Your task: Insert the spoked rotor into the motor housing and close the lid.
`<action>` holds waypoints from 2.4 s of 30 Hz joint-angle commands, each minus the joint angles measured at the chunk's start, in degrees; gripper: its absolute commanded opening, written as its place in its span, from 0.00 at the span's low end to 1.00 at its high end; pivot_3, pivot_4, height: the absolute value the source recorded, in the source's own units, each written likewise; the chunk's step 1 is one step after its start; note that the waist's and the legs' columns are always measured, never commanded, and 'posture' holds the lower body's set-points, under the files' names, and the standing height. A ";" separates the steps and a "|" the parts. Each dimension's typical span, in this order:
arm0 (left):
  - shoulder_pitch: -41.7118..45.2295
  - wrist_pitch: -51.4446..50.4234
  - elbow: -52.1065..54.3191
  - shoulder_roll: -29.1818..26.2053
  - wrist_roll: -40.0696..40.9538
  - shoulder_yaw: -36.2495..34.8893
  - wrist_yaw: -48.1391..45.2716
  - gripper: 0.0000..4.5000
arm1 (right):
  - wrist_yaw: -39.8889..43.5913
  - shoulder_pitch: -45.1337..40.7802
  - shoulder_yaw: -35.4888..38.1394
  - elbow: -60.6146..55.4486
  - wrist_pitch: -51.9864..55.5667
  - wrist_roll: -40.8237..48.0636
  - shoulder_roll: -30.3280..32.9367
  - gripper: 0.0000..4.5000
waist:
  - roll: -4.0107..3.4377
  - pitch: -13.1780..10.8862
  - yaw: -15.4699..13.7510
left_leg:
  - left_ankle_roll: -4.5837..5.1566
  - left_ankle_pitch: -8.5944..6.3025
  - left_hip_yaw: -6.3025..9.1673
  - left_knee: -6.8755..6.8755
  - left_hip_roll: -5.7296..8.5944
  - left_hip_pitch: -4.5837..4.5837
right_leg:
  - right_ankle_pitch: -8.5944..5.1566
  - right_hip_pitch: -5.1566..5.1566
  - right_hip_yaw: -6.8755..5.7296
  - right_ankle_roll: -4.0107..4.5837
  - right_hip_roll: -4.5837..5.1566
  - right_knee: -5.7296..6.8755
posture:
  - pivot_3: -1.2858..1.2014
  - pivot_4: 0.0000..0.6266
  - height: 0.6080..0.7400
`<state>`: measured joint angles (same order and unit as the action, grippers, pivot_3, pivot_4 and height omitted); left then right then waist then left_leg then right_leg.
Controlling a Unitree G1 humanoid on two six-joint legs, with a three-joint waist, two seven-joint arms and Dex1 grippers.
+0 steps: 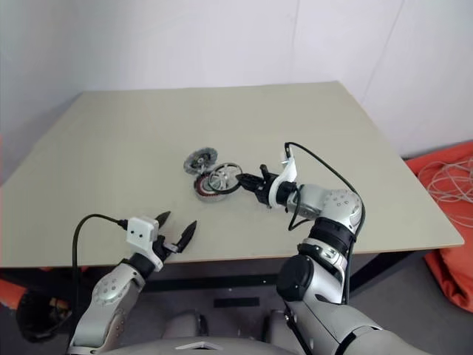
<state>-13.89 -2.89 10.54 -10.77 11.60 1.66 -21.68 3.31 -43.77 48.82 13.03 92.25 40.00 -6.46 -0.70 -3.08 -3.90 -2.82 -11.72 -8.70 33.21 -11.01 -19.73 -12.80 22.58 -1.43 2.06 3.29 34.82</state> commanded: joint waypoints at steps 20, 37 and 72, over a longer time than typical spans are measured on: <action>-0.33 0.70 2.40 -0.04 0.57 -0.46 0.25 1.00 | -2.06 -2.79 -5.29 8.85 -12.52 5.56 -6.05 0.07 | 0.00 0.00 -0.16 | -0.10 0.06 -0.03 -0.06 -0.01 -0.02 | 0.00 0.04 -0.01 0.00 -0.01 0.02 | 0.52 0.00 1.00; -1.01 0.31 3.35 -0.14 0.62 -0.36 0.42 1.00 | -2.26 -2.18 -13.34 14.65 -19.20 10.93 -6.73 0.07 | 0.01 0.00 -0.16 | -0.09 0.06 -0.06 -0.05 -0.01 -0.13 | 0.17 0.10 -0.03 0.28 -0.01 0.01 | 0.52 0.00 1.00; -1.35 -0.75 4.61 -0.12 0.60 -0.57 0.83 1.00 | 1.84 -1.45 -19.04 20.39 -26.50 11.01 0.27 0.07 | 0.05 0.03 -0.12 | -0.09 0.06 -0.10 -0.03 -0.02 -0.23 | 0.19 0.17 -0.04 0.33 -0.01 0.02 | 0.52 0.00 1.00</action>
<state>-15.75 -4.47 13.83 -10.77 11.74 1.70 -20.76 4.34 -44.01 29.81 34.41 65.57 49.70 -6.05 -0.65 -3.05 -4.01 -2.90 -11.66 -8.80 33.18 -11.03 -19.96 -12.61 22.75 -1.47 2.39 3.28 34.84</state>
